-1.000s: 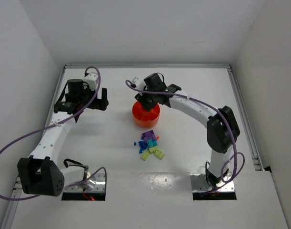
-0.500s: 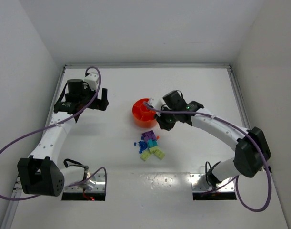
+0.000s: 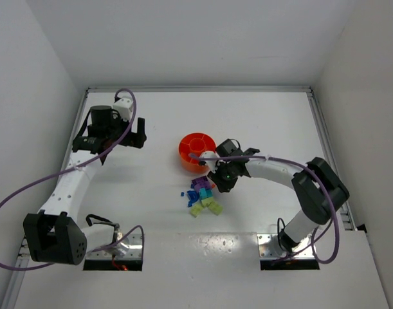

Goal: Sort the legos into containers by color

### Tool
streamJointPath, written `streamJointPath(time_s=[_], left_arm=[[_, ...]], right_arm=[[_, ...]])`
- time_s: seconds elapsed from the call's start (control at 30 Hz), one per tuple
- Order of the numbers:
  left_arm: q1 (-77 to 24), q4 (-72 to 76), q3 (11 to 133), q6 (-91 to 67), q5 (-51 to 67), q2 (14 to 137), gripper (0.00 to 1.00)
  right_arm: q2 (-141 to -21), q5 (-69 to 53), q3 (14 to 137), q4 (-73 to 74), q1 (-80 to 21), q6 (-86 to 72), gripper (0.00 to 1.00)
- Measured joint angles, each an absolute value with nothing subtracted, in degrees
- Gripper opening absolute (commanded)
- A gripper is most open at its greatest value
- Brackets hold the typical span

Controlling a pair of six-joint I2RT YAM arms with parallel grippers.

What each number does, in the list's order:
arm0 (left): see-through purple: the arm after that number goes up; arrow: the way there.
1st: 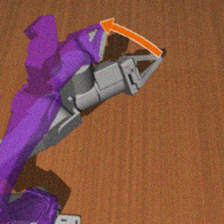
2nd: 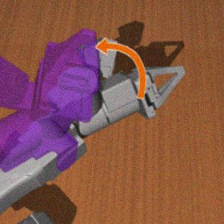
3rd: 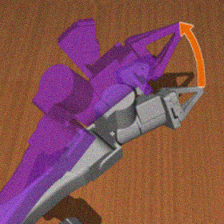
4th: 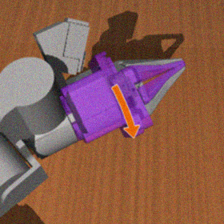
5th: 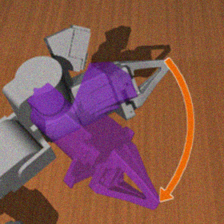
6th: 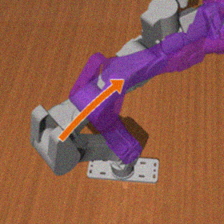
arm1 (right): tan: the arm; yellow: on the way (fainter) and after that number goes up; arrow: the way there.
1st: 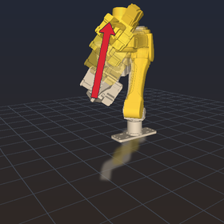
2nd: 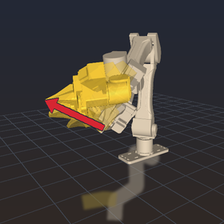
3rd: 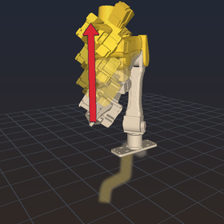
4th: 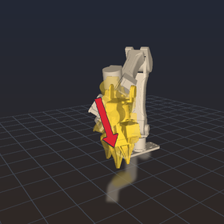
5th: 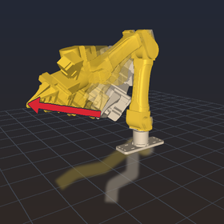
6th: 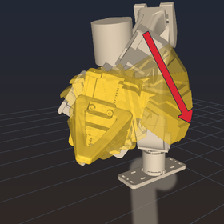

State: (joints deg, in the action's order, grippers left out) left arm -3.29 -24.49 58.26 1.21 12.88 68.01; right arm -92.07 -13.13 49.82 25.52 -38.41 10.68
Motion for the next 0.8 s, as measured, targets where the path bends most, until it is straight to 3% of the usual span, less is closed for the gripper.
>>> streamJointPath(time_s=[0.23,0.8], left_arm=[[-3.29,-24.49,58.30,1.26,12.88,68.01,1.00],[-3.29,-24.53,58.30,1.26,12.88,68.01,1.00]], right_arm=[[-95.94,-13.74,49.82,23.66,-38.46,10.61,0.36],[-102.08,-13.98,55.07,20.93,-40.21,9.85,0.39]])
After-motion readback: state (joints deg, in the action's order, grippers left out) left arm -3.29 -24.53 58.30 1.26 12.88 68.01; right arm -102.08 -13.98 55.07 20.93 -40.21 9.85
